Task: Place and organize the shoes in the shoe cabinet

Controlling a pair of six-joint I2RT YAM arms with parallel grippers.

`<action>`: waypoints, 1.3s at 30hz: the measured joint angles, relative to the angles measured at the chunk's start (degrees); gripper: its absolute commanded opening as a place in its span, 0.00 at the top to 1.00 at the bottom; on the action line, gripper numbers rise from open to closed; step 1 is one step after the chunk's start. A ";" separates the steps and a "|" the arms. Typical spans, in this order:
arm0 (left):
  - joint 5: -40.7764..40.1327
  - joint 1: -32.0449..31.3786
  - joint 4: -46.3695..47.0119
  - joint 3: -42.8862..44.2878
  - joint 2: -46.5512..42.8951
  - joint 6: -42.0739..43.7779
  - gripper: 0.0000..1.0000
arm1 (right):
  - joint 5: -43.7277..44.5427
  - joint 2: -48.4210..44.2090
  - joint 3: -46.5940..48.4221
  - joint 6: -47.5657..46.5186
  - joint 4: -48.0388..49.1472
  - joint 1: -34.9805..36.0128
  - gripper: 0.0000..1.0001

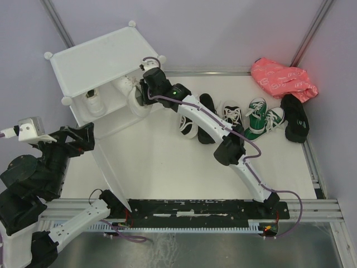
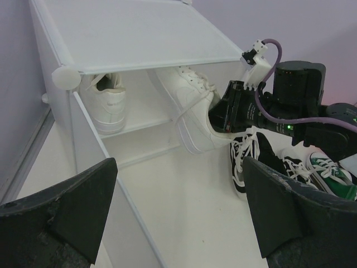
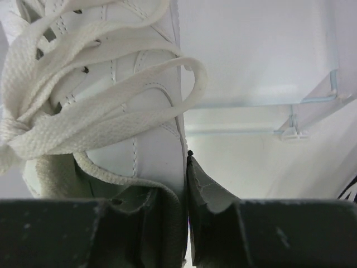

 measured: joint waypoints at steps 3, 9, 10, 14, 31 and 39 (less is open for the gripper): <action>0.04 0.00 -0.63 0.24 0.00 -0.02 0.00 | 0.46 0.22 0.55 0.83 1.75 -0.02 0.62; 0.20 0.00 -0.98 1.11 -0.04 -0.07 0.01 | 0.68 1.44 0.96 2.80 5.99 -0.24 0.37; 0.20 0.00 -1.03 1.29 -0.09 -0.09 0.01 | 0.90 1.73 1.33 2.97 7.72 -0.33 0.35; 0.20 0.00 -1.40 2.25 -0.11 -0.11 0.01 | 0.90 1.73 1.95 3.34 11.67 -0.72 0.05; -0.31 0.00 -2.32 2.49 -0.20 -0.09 0.00 | -6.56 -10.40 -13.00 -1.40 15.04 -0.68 0.01; -1.03 0.00 -2.89 2.32 -0.35 -0.09 0.00 | -9.84 -20.20 -24.24 -7.54 15.26 0.04 0.01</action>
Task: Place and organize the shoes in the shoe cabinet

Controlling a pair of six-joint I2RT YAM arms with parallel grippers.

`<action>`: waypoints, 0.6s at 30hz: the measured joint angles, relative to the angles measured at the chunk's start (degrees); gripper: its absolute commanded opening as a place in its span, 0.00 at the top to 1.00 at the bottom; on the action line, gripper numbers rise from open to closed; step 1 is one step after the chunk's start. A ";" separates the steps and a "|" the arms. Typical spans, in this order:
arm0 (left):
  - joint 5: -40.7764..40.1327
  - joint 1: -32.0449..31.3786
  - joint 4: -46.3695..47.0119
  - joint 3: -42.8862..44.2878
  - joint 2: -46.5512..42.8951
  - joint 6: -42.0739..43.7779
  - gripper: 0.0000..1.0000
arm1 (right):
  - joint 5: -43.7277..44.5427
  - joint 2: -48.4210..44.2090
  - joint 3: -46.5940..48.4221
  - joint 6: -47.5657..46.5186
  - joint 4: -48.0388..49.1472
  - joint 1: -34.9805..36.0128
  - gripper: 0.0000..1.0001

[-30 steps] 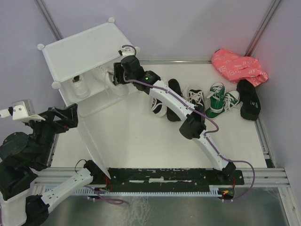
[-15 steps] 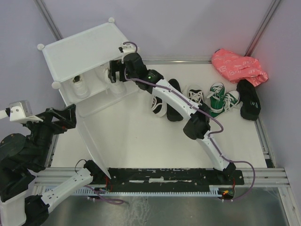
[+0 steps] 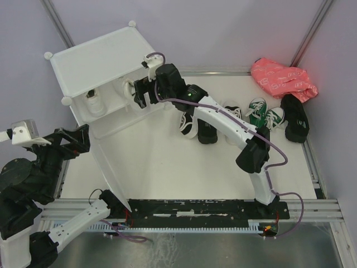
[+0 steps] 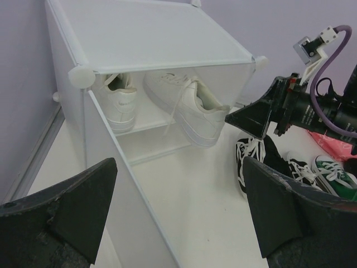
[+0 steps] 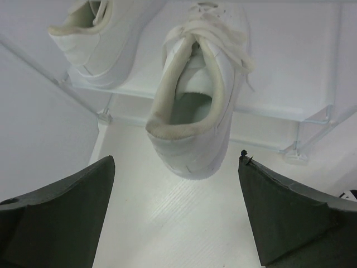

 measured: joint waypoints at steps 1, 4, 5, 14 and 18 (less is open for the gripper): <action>-0.39 0.00 -0.04 -0.15 -0.04 0.00 0.00 | -0.11 -0.48 -1.16 -0.76 0.02 0.22 0.01; -0.76 0.00 -0.39 -0.39 -0.04 0.00 0.00 | -0.28 -0.76 -4.48 -2.99 0.13 1.25 0.01; -0.81 0.00 -0.46 -0.48 -0.04 0.00 0.00 | -0.33 -0.72 -5.27 -3.45 0.13 1.51 0.01; -0.96 0.00 -0.76 -1.25 0.02 -0.04 0.00 | 2.34 3.78 -5.92 -5.99 5.16 2.67 0.01; -1.09 0.00 -0.98 -1.25 0.28 -0.07 0.00 | 5.88 8.68 -2.19 -6.29 6.58 2.60 0.01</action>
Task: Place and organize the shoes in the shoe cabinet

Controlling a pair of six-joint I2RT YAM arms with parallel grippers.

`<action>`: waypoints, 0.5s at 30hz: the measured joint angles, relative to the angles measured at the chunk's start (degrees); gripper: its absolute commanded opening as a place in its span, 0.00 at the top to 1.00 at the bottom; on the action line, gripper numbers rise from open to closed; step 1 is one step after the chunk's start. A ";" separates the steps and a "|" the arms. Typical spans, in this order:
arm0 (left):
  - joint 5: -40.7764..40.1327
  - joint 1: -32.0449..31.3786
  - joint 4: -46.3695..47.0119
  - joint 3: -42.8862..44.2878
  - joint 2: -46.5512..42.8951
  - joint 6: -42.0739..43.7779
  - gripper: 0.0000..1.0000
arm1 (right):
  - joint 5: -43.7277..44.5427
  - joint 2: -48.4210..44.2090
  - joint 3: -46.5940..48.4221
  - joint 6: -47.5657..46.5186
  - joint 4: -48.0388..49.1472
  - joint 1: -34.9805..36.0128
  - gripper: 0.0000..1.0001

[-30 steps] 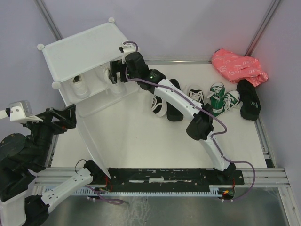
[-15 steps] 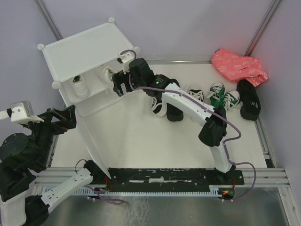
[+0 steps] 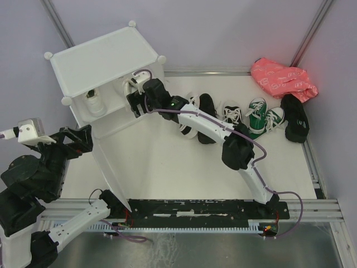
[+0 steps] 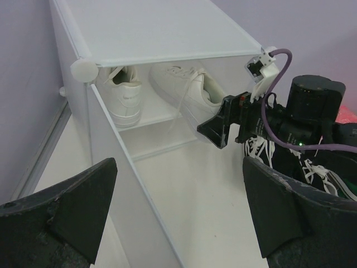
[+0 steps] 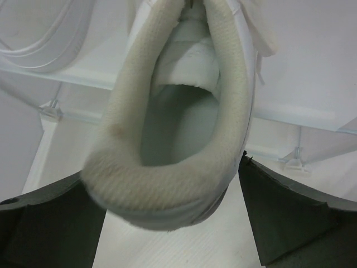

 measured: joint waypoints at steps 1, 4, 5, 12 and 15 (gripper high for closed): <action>-0.15 0.00 -0.11 0.00 0.13 0.00 0.00 | 0.68 1.03 0.59 -0.02 0.42 0.00 0.01; -0.52 0.00 -0.17 0.00 0.59 0.00 0.00 | 2.08 3.17 1.01 0.02 1.60 -0.15 0.01; -0.72 0.00 -0.20 0.00 0.74 0.00 0.00 | 2.38 3.72 1.01 0.11 2.05 -0.15 0.01; -1.14 0.00 -0.50 0.00 1.33 0.00 0.00 | 4.20 5.20 1.20 0.28 6.08 0.11 0.18; -1.16 0.00 -0.52 0.00 1.42 0.00 0.00 | 4.37 5.92 2.49 0.15 5.90 0.63 0.22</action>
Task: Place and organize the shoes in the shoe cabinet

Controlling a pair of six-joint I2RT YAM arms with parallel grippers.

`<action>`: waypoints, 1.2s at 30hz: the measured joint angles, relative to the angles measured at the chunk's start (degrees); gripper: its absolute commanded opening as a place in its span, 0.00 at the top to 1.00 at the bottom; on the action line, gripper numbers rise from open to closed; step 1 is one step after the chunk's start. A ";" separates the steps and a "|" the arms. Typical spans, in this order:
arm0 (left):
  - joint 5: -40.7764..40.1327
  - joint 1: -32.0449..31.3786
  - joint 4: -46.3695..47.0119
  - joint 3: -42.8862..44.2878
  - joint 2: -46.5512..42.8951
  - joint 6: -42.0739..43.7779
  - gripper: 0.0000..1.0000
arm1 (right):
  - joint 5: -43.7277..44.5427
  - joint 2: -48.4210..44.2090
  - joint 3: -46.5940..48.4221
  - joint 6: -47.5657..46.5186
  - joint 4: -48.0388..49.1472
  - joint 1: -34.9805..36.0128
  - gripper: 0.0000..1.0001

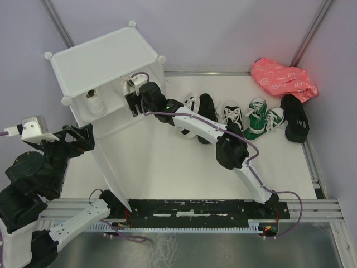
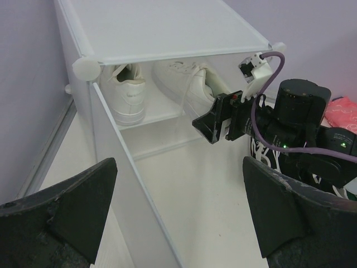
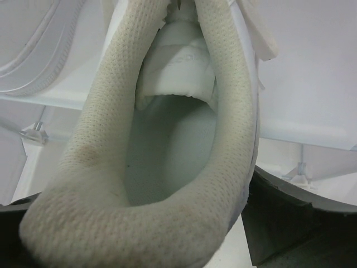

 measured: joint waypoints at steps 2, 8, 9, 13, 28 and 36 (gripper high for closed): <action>0.02 0.00 0.00 0.00 0.04 0.00 0.00 | 0.13 0.83 1.33 -0.07 -0.17 0.24 0.23; 0.00 0.00 -0.09 0.02 0.07 0.00 0.00 | 0.09 5.11 8.09 -0.15 -1.14 1.62 0.24; 0.00 0.00 -0.26 0.04 0.04 0.00 0.00 | 0.17 6.03 9.55 -0.09 -1.31 2.10 0.24; -0.02 0.00 -1.36 0.68 0.04 -0.02 0.00 | 1.01 9.33 14.19 1.16 -1.16 3.76 0.23; -0.04 0.00 -3.04 2.43 0.00 -0.02 0.00 | -0.15 16.11 21.31 5.42 4.79 4.98 0.01; -0.04 0.00 -2.91 1.36 0.07 0.00 0.00 | -5.03 9.22 8.13 3.41 10.78 4.24 0.01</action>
